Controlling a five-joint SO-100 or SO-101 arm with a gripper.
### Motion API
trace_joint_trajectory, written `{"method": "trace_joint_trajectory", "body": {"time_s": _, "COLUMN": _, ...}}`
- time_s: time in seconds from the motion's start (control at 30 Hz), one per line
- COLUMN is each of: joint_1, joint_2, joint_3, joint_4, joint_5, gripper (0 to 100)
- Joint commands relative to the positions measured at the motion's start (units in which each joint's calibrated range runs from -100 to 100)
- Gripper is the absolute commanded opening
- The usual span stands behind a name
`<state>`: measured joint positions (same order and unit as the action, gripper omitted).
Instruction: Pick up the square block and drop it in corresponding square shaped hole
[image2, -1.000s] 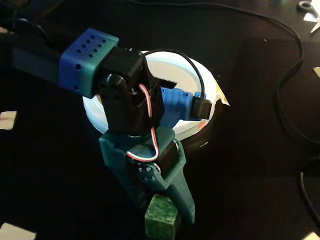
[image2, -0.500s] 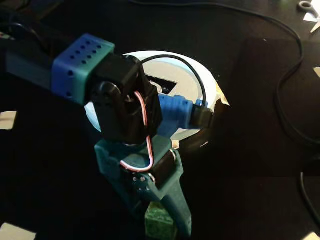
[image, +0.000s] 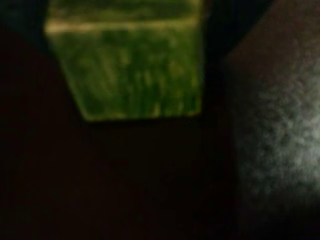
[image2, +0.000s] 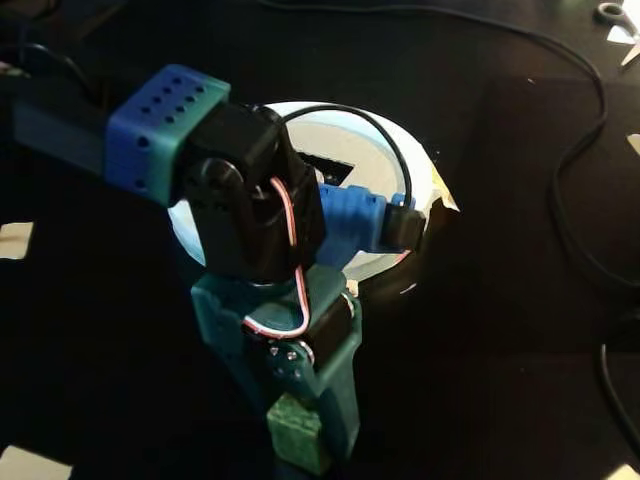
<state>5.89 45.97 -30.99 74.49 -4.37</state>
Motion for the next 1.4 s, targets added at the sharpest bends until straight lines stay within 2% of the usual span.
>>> {"method": "trace_joint_trajectory", "body": {"time_s": 0.0, "joint_1": 0.47, "joint_2": -3.02, "joint_3": -5.07, "joint_4": -0.08, "joint_5": 0.20, "gripper": 34}}
{"method": "trace_joint_trajectory", "body": {"time_s": 0.17, "joint_1": 0.22, "joint_2": -7.23, "joint_3": -4.26, "joint_4": 1.22, "joint_5": 0.15, "gripper": 34}}
{"method": "trace_joint_trajectory", "body": {"time_s": 0.57, "joint_1": -1.52, "joint_2": -23.71, "joint_3": -4.62, "joint_4": 16.08, "joint_5": -0.49, "gripper": 34}}
{"method": "trace_joint_trajectory", "body": {"time_s": 0.7, "joint_1": -7.14, "joint_2": -29.53, "joint_3": -4.35, "joint_4": 21.19, "joint_5": -0.78, "gripper": 35}}
{"method": "trace_joint_trajectory", "body": {"time_s": 0.8, "joint_1": -12.76, "joint_2": -32.66, "joint_3": -4.26, "joint_4": 25.41, "joint_5": -3.57, "gripper": 34}}
{"method": "trace_joint_trajectory", "body": {"time_s": 1.03, "joint_1": -24.50, "joint_2": -36.07, "joint_3": -4.16, "joint_4": 25.51, "joint_5": -8.30, "gripper": 34}}
{"method": "trace_joint_trajectory", "body": {"time_s": 1.23, "joint_1": -39.85, "joint_2": -35.89, "joint_3": -4.16, "joint_4": 25.51, "joint_5": -14.02, "gripper": 34}}
{"method": "trace_joint_trajectory", "body": {"time_s": 1.37, "joint_1": -46.22, "joint_2": -34.81, "joint_3": -3.98, "joint_4": 25.51, "joint_5": -16.56, "gripper": 34}}
